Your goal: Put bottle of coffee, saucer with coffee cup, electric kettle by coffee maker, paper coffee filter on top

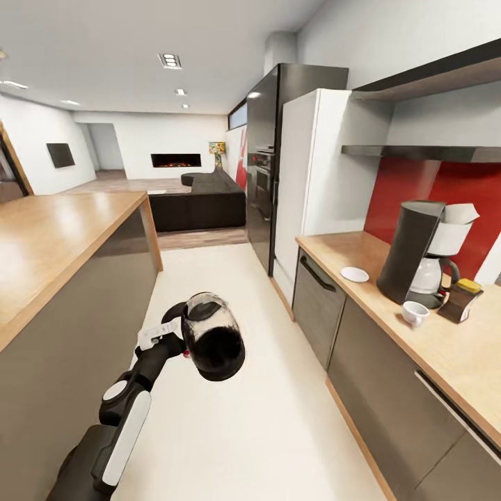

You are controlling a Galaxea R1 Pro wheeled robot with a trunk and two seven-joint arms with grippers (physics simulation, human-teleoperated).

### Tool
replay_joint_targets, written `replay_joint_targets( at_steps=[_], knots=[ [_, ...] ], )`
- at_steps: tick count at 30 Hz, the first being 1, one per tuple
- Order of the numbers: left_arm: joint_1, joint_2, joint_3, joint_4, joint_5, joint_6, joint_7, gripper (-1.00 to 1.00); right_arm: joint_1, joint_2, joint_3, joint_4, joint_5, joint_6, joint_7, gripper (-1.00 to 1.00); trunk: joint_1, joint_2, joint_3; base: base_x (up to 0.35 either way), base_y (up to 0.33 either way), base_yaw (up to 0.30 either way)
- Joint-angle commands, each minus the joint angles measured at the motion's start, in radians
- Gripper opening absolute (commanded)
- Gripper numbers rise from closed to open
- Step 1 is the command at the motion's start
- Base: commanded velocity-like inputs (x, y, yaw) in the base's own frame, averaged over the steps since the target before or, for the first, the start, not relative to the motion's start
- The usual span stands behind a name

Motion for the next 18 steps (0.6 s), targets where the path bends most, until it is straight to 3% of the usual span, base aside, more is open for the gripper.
replay_joint_targets(
  at_steps=[1,18],
  knots=[
    [-0.001,0.000,-0.002,-0.002,0.009,0.003,0.008,-1.00,0.000,-0.001,0.006,0.000,0.003,-0.001,-0.004,1.00,0.001,-0.001,-0.002,0.338,0.000,0.140],
    [-0.001,0.000,-0.002,-0.002,0.008,0.003,0.010,-1.00,0.000,-0.007,0.003,0.003,0.005,-0.017,-0.004,1.00,0.001,-0.001,-0.002,0.338,0.000,0.011]
  ],
)
